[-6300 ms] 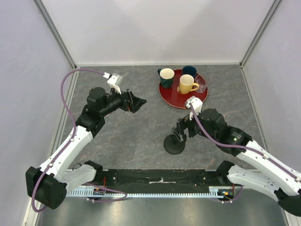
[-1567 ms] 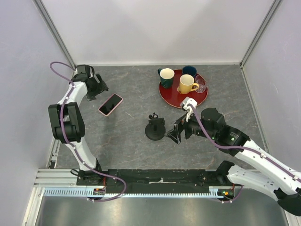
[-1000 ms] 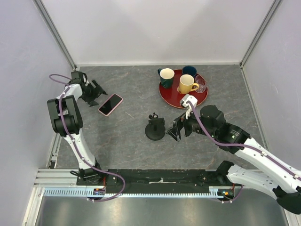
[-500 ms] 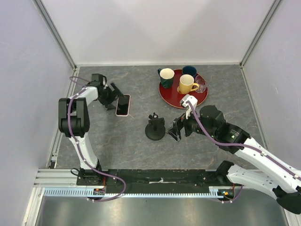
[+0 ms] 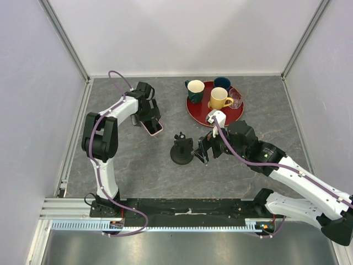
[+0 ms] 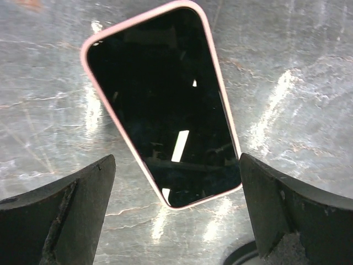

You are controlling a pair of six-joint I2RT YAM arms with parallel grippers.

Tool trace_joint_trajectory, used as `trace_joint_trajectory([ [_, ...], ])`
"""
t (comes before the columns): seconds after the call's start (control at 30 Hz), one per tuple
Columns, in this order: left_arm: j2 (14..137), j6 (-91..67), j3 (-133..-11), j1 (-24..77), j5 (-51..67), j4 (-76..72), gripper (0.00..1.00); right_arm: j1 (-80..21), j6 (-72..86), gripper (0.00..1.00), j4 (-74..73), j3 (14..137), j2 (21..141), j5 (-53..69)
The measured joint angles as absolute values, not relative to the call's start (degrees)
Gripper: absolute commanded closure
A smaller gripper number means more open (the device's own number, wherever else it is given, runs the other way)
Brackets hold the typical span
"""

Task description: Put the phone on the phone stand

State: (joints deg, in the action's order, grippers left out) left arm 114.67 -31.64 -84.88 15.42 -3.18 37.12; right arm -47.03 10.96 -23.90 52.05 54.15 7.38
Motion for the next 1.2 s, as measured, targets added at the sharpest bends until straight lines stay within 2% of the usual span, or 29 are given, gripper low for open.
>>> trace_joint_trajectory([
  [0.2,117.3,-31.7,-89.9,16.9,-10.2,42.4,0.0,-47.0,11.2,0.02,-23.6,52.1,54.2,7.2],
  [0.73,120.7,-38.4,-91.9,17.5,-7.9,43.8,0.0,-47.0,11.2,0.02,-23.6,51.9,52.8,6.2],
  [1.07,122.3,-43.5,-93.3,17.8,-10.7,46.0,0.0,-47.0,11.1,0.02,-23.4,51.0,51.9,5.5],
  [1.2,122.7,-45.0,-93.6,17.9,-11.9,47.2,0.04,-47.0,11.1,0.02,-23.3,51.0,52.0,5.1],
])
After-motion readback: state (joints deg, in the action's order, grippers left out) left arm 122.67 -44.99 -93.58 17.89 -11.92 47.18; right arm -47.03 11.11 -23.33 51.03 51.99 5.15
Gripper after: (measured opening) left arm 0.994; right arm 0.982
